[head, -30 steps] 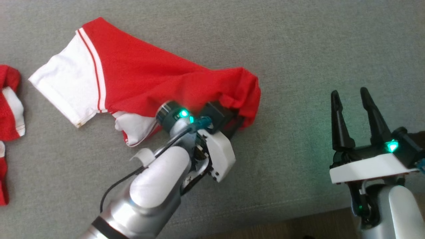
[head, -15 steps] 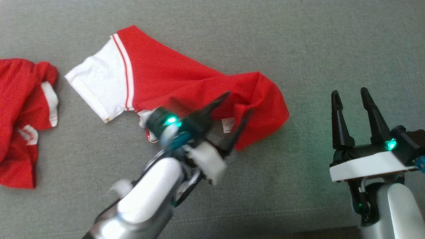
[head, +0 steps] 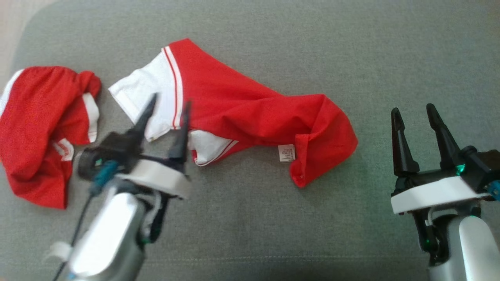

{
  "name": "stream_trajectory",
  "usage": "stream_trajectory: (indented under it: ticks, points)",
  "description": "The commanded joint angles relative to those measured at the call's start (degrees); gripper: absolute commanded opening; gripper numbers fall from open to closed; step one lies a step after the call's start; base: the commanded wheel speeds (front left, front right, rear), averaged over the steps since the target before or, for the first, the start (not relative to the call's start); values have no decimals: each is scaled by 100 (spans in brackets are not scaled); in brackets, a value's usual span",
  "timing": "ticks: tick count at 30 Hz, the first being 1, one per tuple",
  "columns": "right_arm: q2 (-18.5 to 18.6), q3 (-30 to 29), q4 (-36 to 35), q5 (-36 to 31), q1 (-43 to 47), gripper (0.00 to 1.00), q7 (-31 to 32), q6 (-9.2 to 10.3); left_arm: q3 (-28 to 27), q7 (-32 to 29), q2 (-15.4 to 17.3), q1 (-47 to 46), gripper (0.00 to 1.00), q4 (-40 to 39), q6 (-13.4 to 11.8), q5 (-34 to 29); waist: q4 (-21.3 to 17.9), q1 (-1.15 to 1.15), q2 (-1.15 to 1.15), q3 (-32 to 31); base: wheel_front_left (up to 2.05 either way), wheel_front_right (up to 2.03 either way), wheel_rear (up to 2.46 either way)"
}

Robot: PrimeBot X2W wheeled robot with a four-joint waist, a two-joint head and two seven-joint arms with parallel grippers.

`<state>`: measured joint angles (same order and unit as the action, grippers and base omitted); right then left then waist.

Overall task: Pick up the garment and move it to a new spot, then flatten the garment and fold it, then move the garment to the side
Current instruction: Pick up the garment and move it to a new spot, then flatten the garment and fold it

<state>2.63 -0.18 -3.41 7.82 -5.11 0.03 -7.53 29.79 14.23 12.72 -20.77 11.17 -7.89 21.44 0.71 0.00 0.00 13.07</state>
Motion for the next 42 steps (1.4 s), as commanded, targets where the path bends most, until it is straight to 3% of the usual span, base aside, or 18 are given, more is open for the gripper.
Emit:
stream_trajectory:
  ticks: [1,5,14,24,42]
  points:
    - [25,108,-238,-57,0,100,48,4,-459,62,247,6,100,-229,-120,54,68,0,0,-77,0,0,0]
    - [25,72,-245,-83,75,100,85,4,-847,73,502,311,100,-392,-255,34,116,0,0,-194,0,0,0]
    - [25,-25,-243,-91,450,100,165,4,-1044,75,770,967,100,-694,-245,-28,79,0,0,-577,0,0,0]
    - [25,-113,-276,-26,834,100,224,4,-854,-1,824,1348,100,-779,-232,-38,86,0,0,-992,0,0,0]
    - [25,-50,-347,-5,839,100,234,4,-828,-19,866,1357,100,-939,-315,-15,121,0,0,-919,0,0,0]
